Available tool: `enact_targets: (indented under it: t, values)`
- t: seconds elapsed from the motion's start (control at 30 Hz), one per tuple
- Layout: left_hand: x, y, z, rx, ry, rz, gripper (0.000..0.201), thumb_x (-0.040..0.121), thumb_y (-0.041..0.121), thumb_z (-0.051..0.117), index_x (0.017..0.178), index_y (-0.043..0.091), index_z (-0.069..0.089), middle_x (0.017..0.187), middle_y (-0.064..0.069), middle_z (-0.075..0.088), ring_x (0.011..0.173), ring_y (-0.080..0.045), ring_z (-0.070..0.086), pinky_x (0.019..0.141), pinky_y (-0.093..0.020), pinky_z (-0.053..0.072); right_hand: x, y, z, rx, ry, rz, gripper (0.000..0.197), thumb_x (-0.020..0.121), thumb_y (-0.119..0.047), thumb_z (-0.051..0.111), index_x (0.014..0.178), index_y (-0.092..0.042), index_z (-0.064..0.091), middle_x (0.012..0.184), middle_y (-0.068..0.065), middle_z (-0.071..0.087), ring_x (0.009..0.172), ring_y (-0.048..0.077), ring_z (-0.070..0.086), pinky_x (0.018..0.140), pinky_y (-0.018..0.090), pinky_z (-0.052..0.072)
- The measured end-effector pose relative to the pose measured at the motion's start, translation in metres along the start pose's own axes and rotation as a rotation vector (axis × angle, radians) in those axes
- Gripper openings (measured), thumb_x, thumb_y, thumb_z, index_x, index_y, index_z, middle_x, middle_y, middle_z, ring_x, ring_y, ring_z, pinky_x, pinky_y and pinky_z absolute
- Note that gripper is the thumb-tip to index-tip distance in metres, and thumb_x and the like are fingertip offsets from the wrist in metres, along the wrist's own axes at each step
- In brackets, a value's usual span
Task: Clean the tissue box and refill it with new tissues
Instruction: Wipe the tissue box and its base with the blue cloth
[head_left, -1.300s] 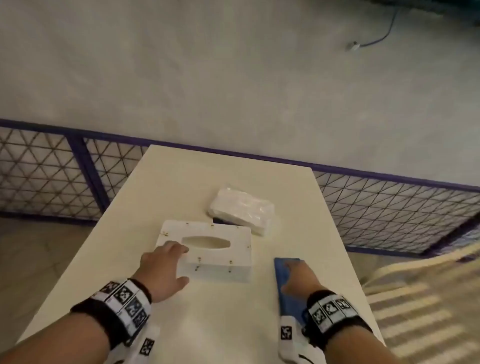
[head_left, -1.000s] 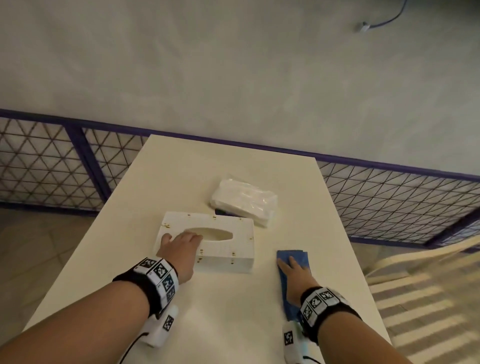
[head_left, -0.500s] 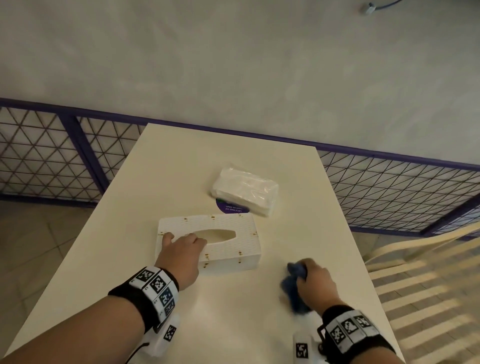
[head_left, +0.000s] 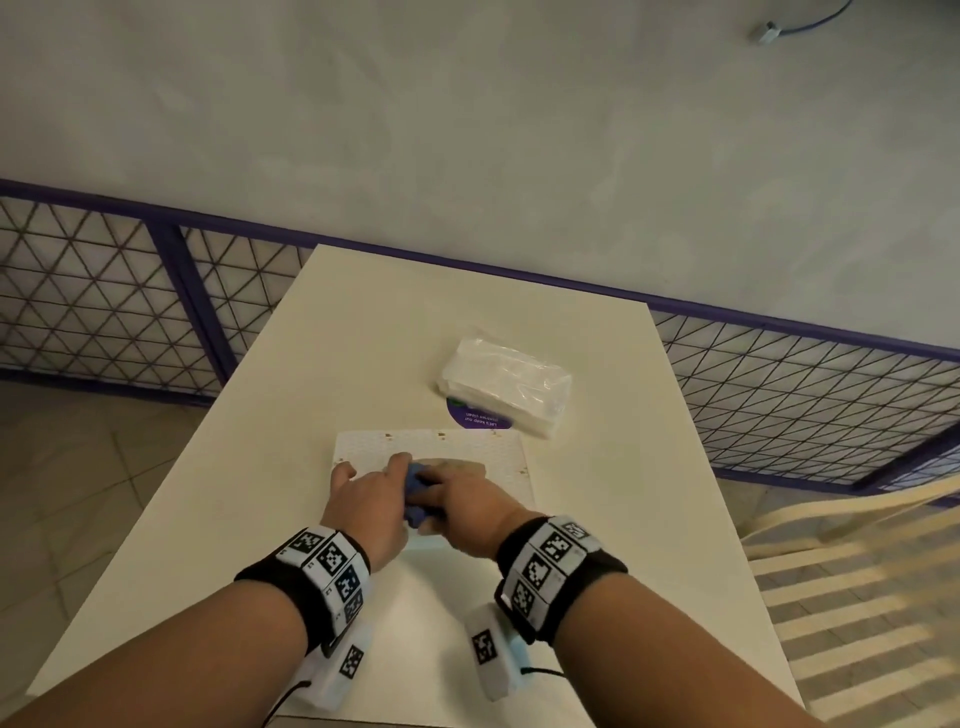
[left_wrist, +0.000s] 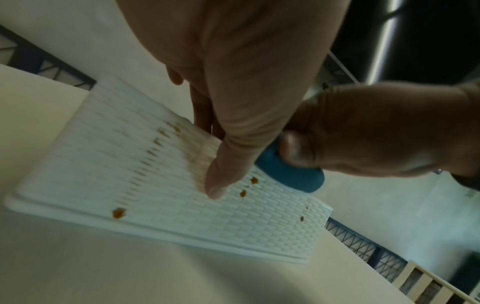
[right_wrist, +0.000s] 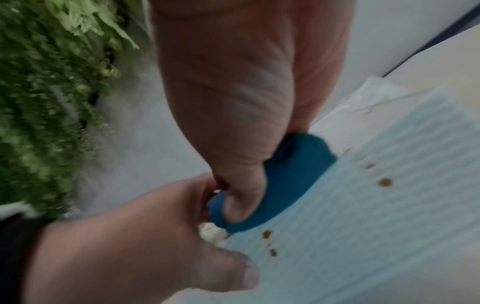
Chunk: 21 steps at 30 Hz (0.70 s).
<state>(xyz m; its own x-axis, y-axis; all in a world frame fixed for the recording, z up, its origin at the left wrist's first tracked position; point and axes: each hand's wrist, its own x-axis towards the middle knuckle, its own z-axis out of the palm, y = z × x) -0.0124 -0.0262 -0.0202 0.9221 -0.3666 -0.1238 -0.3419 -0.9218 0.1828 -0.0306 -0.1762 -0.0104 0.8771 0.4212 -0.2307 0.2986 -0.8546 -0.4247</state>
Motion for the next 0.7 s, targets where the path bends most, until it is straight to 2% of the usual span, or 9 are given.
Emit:
enact_targets:
  t: [0.1,0.2,0.33,0.43,0.5,0.57,0.63,0.7]
  values:
    - [-0.001,-0.003,0.001,-0.031,-0.035,0.014,0.076,0.075,0.018,0.062,0.140,0.024,0.024,0.117,0.010,0.066,0.107,-0.012,0.061,0.110,-0.037,0.014,-0.017,0.025,-0.012,0.002,0.056,0.060,0.027,0.085,-0.007,0.064,0.110,-0.014,0.071,0.122,0.009,0.063,0.111,0.031,0.056,0.093,0.029,0.042]
    - [0.001,-0.006,0.002,-0.083,-0.039,0.034,0.078,0.072,0.017,0.064,0.140,0.025,0.024,0.131,0.016,0.058,0.116,-0.008,0.056,0.111,-0.036,0.011,-0.033,0.055,-0.031,-0.074,0.044,0.212,0.025,0.083,-0.013,0.066,0.107,-0.018,0.073,0.120,0.009,0.061,0.110,0.029,0.056,0.091,0.022,0.038]
    - [0.003,-0.009,0.004,-0.111,-0.047,0.032,0.079,0.069,0.017,0.064,0.138,0.025,0.025,0.129,0.015,0.060,0.114,-0.008,0.057,0.109,-0.033,0.011,-0.022,0.047,-0.029,-0.080,0.045,0.213,0.025,0.084,-0.022,0.066,0.108,-0.018,0.072,0.113,0.011,0.059,0.104,0.032,0.056,0.086,0.021,0.038]
    - [0.004,-0.008,0.003,-0.057,-0.024,0.031,0.073,0.072,0.019,0.060,0.137,0.024,0.027,0.106,0.007,0.070,0.099,-0.013,0.064,0.108,-0.034,0.013,0.002,0.010,-0.011,-0.061,0.046,0.068,0.026,0.087,-0.021,0.063,0.112,-0.018,0.070,0.117,0.014,0.058,0.104,0.035,0.053,0.091,0.036,0.044]
    - [0.004,-0.007,0.003,-0.019,-0.018,0.030,0.069,0.075,0.023,0.059,0.136,0.023,0.027,0.095,0.004,0.070,0.092,-0.015,0.065,0.109,-0.035,0.013,0.005,-0.004,-0.002,-0.075,0.067,0.017,0.027,0.089,-0.022,0.061,0.115,-0.019,0.068,0.120,0.013,0.057,0.107,0.034,0.051,0.094,0.039,0.042]
    - [0.005,-0.008,0.003,-0.004,-0.034,0.047,0.069,0.074,0.022,0.060,0.136,0.023,0.027,0.098,0.005,0.070,0.094,-0.014,0.065,0.108,-0.034,0.010,-0.006,0.006,-0.007,-0.012,0.079,0.051,0.027,0.087,-0.017,0.063,0.114,-0.016,0.069,0.121,0.013,0.056,0.109,0.032,0.050,0.095,0.033,0.039]
    - [0.005,-0.009,0.003,-0.013,-0.042,0.072,0.069,0.072,0.020,0.062,0.133,0.023,0.030,0.115,0.010,0.067,0.103,-0.011,0.063,0.106,-0.032,0.007,-0.024,0.032,-0.018,0.015,0.083,0.110,0.024,0.083,-0.011,0.067,0.106,-0.011,0.073,0.117,0.015,0.057,0.107,0.032,0.053,0.094,0.029,0.040]
    - [0.003,-0.010,0.002,-0.024,-0.052,0.088,0.065,0.069,0.020,0.064,0.127,0.024,0.034,0.123,0.015,0.062,0.104,-0.009,0.062,0.108,-0.032,0.007,-0.039,0.057,-0.028,0.032,0.103,0.197,0.020,0.079,-0.007,0.069,0.099,-0.009,0.075,0.112,0.015,0.059,0.105,0.033,0.056,0.090,0.024,0.041]
